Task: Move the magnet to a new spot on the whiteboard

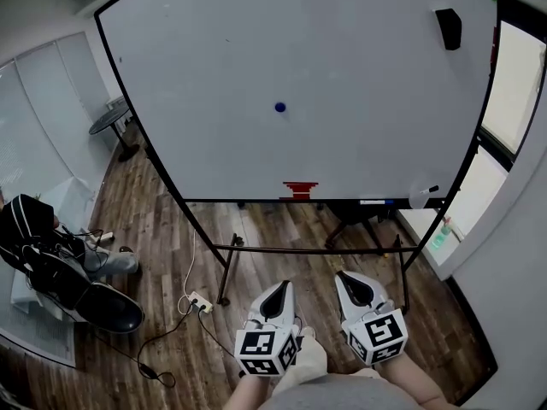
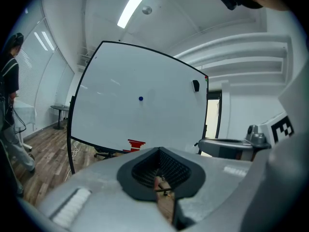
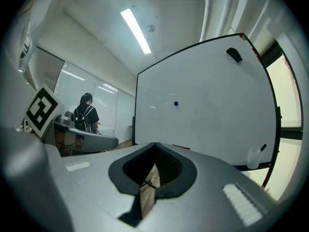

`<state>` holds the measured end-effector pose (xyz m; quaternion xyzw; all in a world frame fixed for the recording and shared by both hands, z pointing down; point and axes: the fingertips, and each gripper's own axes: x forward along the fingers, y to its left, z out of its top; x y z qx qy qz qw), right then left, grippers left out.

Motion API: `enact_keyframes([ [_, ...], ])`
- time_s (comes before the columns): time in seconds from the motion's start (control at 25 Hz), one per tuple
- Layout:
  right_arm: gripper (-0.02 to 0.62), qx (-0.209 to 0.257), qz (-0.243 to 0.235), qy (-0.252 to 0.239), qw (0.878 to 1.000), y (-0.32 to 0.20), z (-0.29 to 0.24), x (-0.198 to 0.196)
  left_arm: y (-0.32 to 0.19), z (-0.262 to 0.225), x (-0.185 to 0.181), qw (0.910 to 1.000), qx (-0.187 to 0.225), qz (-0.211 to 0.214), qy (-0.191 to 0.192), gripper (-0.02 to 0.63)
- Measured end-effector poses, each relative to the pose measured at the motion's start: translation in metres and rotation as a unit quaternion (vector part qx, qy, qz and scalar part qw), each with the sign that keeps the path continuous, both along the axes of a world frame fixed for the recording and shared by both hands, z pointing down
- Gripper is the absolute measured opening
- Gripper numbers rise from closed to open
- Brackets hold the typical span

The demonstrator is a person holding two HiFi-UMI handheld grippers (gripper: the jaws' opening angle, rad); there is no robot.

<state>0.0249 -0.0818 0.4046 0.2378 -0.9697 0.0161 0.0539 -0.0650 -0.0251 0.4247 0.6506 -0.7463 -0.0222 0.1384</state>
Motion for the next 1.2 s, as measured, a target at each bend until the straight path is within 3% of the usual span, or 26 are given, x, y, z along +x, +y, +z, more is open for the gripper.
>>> enact_keyframes([
  [0.48, 0.0, -0.011, 0.013, -0.025, 1.0, 0.021, -0.005, 0.015, 0.016, -0.003, 0.016, 0.9998, 0.006, 0.021, -0.003, 0.005],
  [1.2, 0.0, -0.013, 0.012, -0.024, 1.0, 0.024, -0.008, 0.015, 0.022, -0.007, 0.017, 0.9998, 0.013, 0.017, -0.004, 0.005],
])
